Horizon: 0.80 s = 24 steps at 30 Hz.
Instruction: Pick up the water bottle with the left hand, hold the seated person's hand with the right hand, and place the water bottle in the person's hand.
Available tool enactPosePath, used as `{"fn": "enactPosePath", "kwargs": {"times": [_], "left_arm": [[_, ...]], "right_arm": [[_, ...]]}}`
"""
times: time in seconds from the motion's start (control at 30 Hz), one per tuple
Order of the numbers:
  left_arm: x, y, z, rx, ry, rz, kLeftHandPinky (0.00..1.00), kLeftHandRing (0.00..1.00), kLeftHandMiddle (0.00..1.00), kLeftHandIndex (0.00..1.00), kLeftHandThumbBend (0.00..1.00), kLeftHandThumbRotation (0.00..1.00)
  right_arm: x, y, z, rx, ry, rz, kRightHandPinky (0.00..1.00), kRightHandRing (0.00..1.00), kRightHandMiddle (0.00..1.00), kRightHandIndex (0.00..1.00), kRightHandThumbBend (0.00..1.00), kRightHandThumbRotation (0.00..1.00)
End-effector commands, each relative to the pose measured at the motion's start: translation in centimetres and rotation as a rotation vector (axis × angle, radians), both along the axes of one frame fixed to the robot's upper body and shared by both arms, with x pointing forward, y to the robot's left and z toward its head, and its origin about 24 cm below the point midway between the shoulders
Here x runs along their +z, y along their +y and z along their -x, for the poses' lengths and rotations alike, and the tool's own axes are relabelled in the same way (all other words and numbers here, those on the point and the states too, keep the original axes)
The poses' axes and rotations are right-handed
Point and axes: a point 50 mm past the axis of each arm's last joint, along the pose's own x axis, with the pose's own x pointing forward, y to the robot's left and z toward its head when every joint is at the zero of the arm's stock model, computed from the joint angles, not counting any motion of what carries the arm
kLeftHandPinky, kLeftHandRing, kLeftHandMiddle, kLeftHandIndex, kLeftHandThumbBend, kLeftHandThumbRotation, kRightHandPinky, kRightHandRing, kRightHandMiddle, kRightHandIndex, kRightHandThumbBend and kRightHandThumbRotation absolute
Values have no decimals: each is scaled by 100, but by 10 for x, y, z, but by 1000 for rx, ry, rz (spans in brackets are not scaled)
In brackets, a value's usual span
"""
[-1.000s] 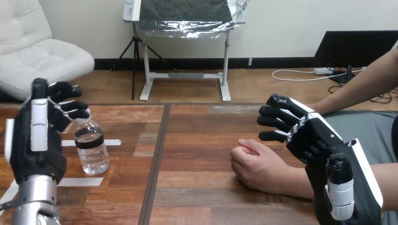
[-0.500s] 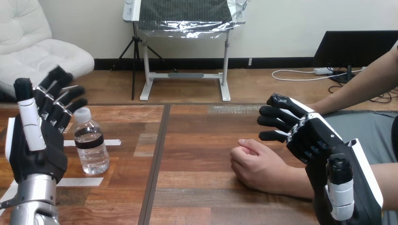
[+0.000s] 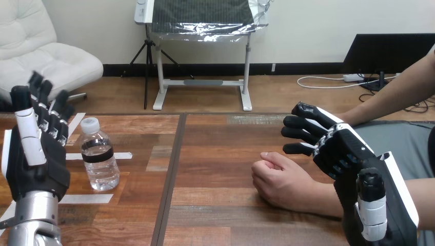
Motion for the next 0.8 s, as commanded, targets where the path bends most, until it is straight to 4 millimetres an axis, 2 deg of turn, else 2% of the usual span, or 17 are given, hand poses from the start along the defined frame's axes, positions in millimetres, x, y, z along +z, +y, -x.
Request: {"fn": "enactPosePath", "kwargs": {"times": [0.0,0.77], "left_arm": [[20,-6,-8,-23,-83,-17,100,100,100,100,84,90],[19,-6,-9,-15,-82,-24,100,100,100,100,84,90]], "right_arm": [[16,1,-6,15,-88,-1,70,78,79,82,89,97],[16,0,-6,13,-90,4,70,78,79,81,90,96]]}}
